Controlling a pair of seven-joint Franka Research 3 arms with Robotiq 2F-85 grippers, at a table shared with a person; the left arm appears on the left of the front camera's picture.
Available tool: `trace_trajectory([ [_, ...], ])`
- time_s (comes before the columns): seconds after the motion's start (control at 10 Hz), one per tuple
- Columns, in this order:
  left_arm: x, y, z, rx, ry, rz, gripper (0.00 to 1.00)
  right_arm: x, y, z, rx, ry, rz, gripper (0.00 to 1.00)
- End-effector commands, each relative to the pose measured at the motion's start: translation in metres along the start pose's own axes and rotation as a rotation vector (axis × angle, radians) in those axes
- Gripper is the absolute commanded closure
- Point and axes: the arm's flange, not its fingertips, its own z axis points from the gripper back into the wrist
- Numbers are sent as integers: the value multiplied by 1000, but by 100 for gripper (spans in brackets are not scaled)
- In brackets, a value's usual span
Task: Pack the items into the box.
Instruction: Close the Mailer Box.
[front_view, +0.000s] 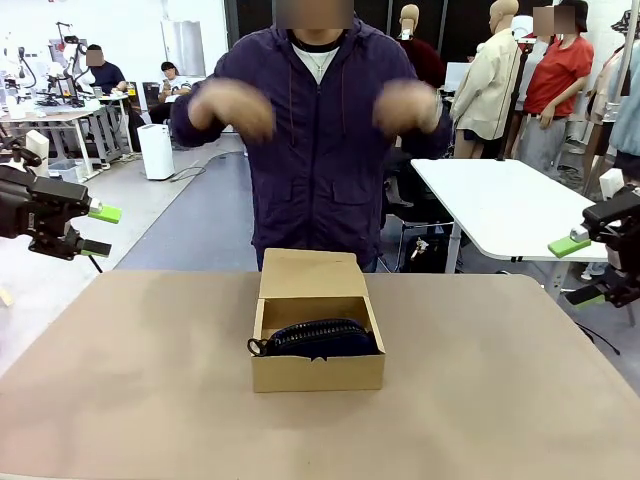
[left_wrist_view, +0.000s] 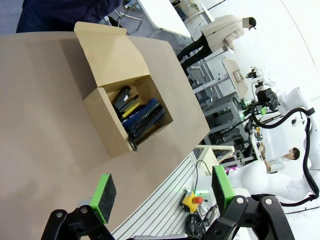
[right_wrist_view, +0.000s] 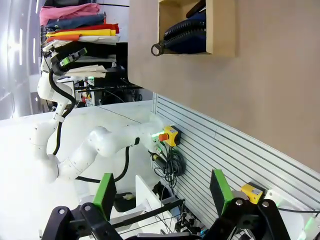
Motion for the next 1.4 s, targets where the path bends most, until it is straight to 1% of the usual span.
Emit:
trace_trajectory([
  [0.0,-1,0,2,-5,7,-7,0,1,-2,4,-4,8,23,0],
  [0.2,0,0,0,0,0,0,0,0,0,0,0,0,0,0],
  [0.3,8,-15,-21,59,80,32,0,24,15,-16,-66,-33,-3,0],
  [0.4,18,-19,-41,107,154,-3,0,50,22,-34,-92,-6,72,0],
  [0.5,37,-3,-63,184,148,43,0,77,24,-58,-120,-14,109,0],
  [0.6,49,21,-79,220,203,72,0,99,22,-83,-174,26,97,0],
  [0.7,51,40,-84,189,209,72,0,115,13,-100,-217,84,76,0],
  [0.8,51,43,-78,168,170,67,0,114,10,-98,-180,87,74,0],
  [0.9,49,40,-73,123,186,43,0,110,9,-88,-177,57,66,0],
  [1.0,53,41,-74,187,172,20,0,110,9,-87,-190,41,75,0],
  [1.1,47,52,-90,180,188,74,0,115,7,-114,-182,74,58,0],
  [1.3,47,52,-90,180,188,74,0,115,7,-114,-182,74,58,0],
])
